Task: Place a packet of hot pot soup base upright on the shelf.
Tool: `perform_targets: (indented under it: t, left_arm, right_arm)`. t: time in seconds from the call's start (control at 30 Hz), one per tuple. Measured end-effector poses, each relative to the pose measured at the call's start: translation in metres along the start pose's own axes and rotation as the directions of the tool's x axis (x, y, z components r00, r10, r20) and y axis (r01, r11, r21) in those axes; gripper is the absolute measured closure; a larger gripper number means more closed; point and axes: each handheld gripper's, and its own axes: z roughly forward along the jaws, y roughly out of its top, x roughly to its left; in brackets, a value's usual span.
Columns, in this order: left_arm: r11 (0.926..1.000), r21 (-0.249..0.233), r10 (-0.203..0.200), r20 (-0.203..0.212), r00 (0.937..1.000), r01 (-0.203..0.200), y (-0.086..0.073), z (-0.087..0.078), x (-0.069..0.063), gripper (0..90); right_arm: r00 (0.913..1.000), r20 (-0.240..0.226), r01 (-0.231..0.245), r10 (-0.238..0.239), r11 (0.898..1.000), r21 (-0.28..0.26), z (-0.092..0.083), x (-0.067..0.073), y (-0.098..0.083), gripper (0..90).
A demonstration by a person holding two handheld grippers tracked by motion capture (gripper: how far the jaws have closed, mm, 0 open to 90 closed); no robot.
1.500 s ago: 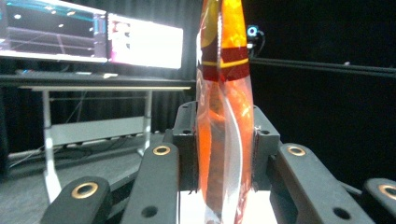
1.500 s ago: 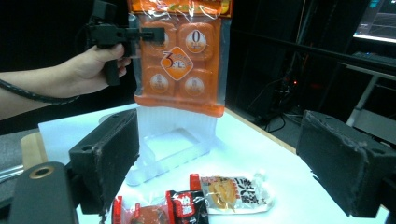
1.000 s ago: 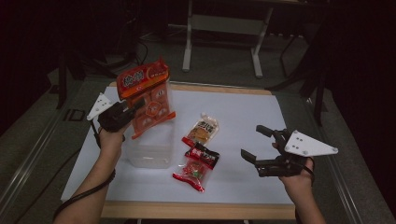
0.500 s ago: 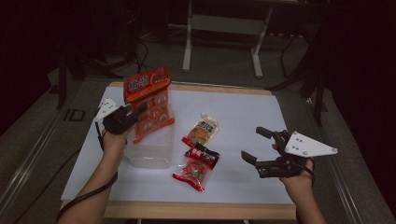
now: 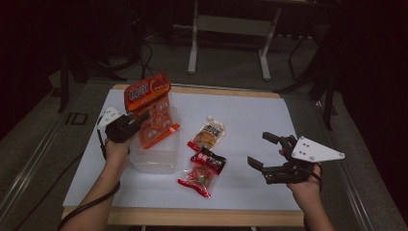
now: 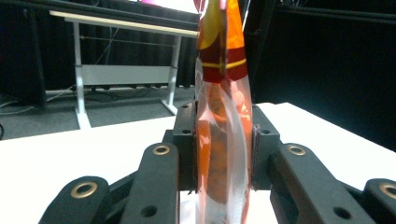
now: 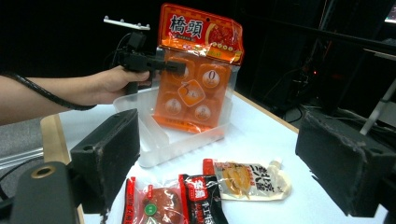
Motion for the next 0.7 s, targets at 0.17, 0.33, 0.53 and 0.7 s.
perform_targets:
  t: [0.17, 0.33, 0.53, 0.7]
  left_arm:
    - [0.9998, 0.007, -0.018, -0.011, 0.9998, 0.018, -0.007, -0.003, 0.006, 70.6]
    - [0.9998, 0.015, 0.013, -0.014, 0.9998, -0.013, -0.006, -0.002, 0.006, 68.8]
    - [0.9986, 0.035, -0.038, -0.046, 0.9982, 0.039, 0.002, -0.003, 0.007, 46.5]
    - [0.9969, 0.052, -0.056, -0.043, 0.9975, 0.059, 0.007, -0.004, 0.005, 27.6]
  right_arm:
    - [1.0, -0.001, -0.003, 0.003, 1.0, 0.002, 0.0, 0.0, -0.002, 13.6]
    - [0.9999, -0.005, -0.009, 0.009, 1.0, 0.005, 0.003, 0.0, -0.004, 13.6]
    - [0.9999, -0.009, -0.006, 0.006, 1.0, 0.013, 0.004, 0.001, -0.005, 13.6]
    - [0.9999, -0.006, -0.009, 0.009, 1.0, 0.015, 0.004, 0.0, -0.005, 13.6]
